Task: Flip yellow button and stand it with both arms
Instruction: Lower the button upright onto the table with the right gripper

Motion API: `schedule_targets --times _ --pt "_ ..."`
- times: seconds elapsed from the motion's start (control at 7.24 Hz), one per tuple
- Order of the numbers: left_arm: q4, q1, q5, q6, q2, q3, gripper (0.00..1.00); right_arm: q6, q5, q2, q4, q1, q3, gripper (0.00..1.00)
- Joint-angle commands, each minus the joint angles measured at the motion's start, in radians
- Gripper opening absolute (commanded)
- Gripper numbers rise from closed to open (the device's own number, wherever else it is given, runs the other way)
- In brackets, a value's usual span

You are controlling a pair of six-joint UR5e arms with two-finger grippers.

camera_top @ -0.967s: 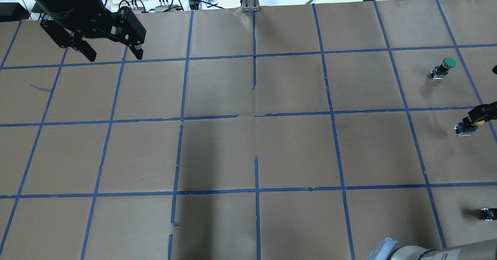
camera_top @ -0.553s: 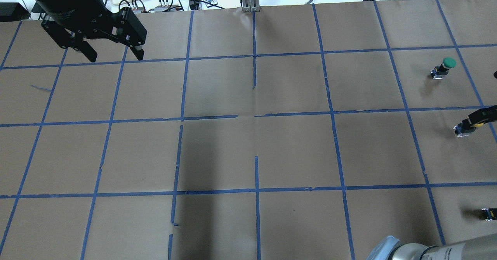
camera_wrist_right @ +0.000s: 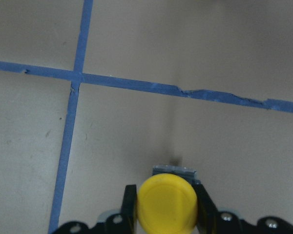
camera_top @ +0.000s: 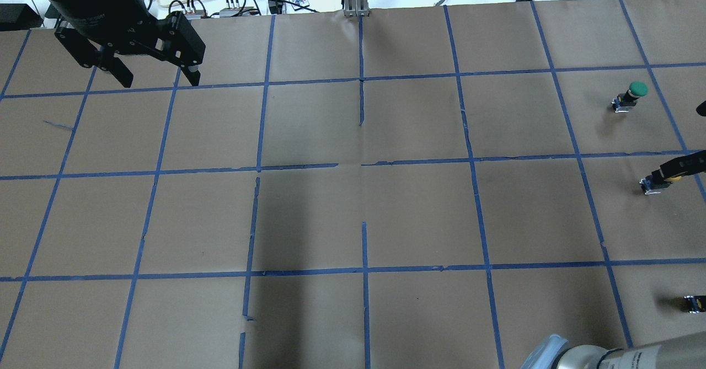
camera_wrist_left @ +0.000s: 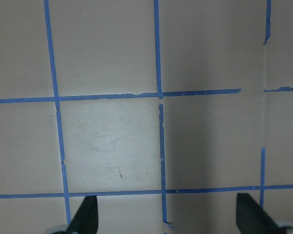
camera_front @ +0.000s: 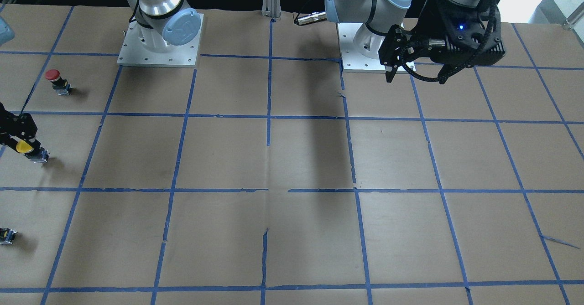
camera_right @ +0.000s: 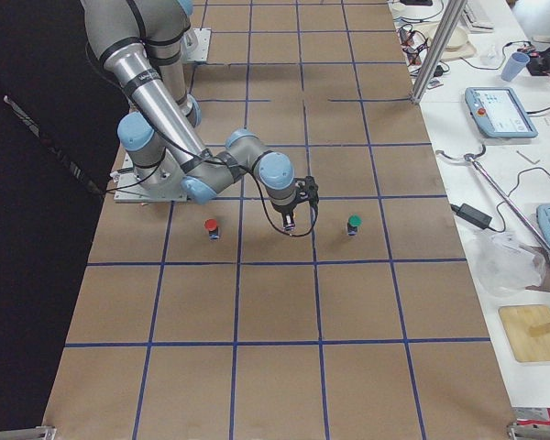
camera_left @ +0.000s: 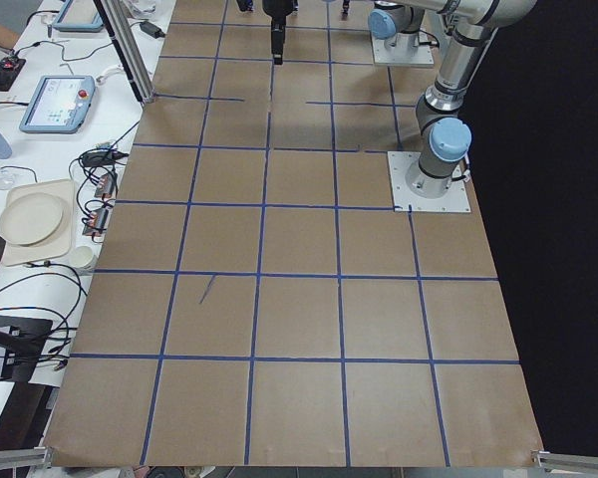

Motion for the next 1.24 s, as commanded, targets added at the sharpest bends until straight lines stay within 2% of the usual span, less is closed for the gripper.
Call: schedule_targets --times 0.0,0.14,0.41,0.69,0.97,1.11 --pt "0.001 -0.001 -0.006 0.005 0.001 -0.003 1.0 0.0 0.004 0.002 -0.001 0.0 0.002 0.31" --pt "-0.001 -0.003 -0.009 0.008 0.007 -0.005 1.0 0.0 -0.005 0.002 -0.001 0.0 0.003 0.39" --pt "-0.001 -0.003 -0.007 0.017 0.002 -0.017 1.0 0.0 -0.013 0.002 -0.001 0.0 0.003 0.46" --pt "0.001 -0.003 -0.003 0.016 0.012 -0.035 1.0 0.01 -0.01 0.002 0.005 0.0 0.003 0.7" --pt "0.002 -0.004 -0.003 0.014 0.012 -0.035 1.0 0.011 -0.012 0.002 0.005 0.0 0.002 0.79" --pt "0.002 -0.013 0.002 0.014 0.013 -0.035 1.0 0.013 -0.016 -0.007 0.014 0.0 -0.008 0.9"
